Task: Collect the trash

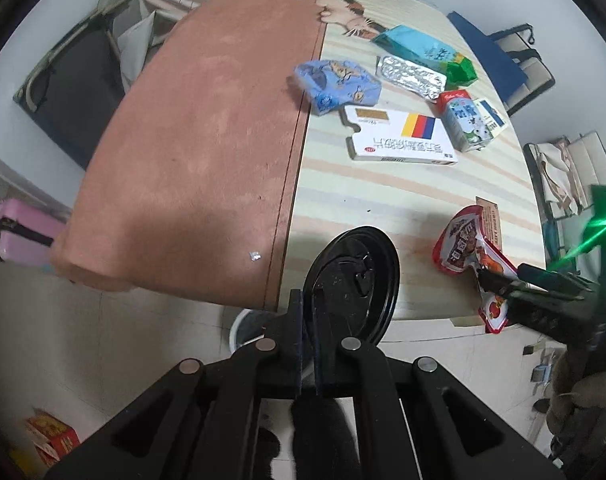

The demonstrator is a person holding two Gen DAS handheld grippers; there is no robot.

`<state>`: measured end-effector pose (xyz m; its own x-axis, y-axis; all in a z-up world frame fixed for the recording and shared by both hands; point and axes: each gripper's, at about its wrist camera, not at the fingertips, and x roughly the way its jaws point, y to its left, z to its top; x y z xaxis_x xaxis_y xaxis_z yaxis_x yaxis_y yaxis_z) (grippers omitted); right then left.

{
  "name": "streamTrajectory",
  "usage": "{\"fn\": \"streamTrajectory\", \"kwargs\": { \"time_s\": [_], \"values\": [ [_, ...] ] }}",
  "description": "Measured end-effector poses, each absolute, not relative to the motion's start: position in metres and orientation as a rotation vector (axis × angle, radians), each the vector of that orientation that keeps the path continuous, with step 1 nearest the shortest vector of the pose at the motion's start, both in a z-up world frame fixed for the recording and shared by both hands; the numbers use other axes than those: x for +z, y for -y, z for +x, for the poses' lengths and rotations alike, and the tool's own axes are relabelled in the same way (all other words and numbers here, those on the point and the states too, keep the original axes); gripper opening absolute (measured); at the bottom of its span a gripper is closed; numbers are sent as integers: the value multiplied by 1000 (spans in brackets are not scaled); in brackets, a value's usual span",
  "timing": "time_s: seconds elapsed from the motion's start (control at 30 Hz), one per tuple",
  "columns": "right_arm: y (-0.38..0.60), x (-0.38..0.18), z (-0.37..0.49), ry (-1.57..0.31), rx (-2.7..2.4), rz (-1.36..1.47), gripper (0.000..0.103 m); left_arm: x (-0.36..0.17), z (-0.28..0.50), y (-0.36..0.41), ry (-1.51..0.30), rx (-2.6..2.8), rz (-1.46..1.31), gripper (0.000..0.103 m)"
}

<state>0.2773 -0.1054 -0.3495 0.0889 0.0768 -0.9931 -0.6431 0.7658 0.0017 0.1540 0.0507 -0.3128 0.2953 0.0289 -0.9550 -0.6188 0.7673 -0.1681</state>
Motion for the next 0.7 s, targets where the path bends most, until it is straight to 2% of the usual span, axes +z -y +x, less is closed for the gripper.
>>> {"fn": "streamTrajectory", "kwargs": {
  "time_s": [0.03, 0.1, 0.13, 0.17, 0.2, 0.23, 0.27, 0.33, 0.37, 0.4, 0.7],
  "values": [
    [100, -357, 277, -1388, 587, -571, 77, -315, 157, -51, -1207, 467, -593, 2],
    [89, -372, 279, -1398, 611, -677, 85, -319, 164, -51, -1203, 474, -604, 2],
    [85, -383, 282, -1407, 613, -727, 85, -319, 169, -51, -1201, 479, -604, 2],
    [81, -391, 286, -1410, 608, -756, 85, -321, 172, -51, -1200, 483, -602, 2],
    [80, -395, 291, -1406, 605, -753, 91, -322, 177, -51, -1202, 491, -597, 2],
    [81, -396, 296, -1413, 609, -731, 90, -323, 180, -52, -1203, 495, -604, 2],
    [84, -395, 303, -1433, 611, -674, 85, -323, 183, -53, -1203, 498, -609, 2],
    [91, -390, 311, -1440, 582, -590, 68, -323, 189, -54, -1201, 509, -600, 2],
    [92, -385, 313, -1424, 582, -565, 51, -323, 190, -55, -1200, 515, -600, 1],
    [94, -382, 315, -1430, 583, -536, 44, -323, 191, -57, -1199, 523, -603, 2],
    [136, -353, 322, -1460, 578, -220, 41, -307, 185, -67, -1171, 536, -625, 2]
  ]
}}
